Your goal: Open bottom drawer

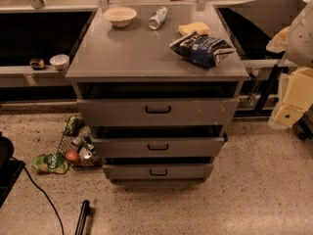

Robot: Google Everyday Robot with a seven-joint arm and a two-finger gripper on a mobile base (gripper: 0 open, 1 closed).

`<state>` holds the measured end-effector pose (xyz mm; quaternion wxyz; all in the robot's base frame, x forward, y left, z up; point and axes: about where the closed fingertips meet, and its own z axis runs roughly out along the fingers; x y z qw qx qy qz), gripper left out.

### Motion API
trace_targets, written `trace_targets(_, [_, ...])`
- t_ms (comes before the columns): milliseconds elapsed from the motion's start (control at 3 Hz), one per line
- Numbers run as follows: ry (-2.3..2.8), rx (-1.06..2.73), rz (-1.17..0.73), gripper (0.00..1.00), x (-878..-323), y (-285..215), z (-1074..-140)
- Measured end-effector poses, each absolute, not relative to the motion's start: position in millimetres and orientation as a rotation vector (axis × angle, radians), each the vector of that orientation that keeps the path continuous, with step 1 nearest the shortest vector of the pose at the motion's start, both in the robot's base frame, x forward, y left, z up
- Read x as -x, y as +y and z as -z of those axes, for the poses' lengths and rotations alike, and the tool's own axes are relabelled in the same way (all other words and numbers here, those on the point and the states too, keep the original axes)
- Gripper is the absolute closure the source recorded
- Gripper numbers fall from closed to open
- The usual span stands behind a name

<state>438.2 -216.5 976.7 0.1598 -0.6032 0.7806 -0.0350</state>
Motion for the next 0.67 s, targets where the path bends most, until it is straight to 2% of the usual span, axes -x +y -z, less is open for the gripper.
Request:
trace_targets(333, [2.230, 1.724, 0.100, 0.00, -438.2, -216.5, -976.6])
trace_targets(667, [2.204, 1.744, 0.020, 0.00, -435.8, -210.2, -942.9])
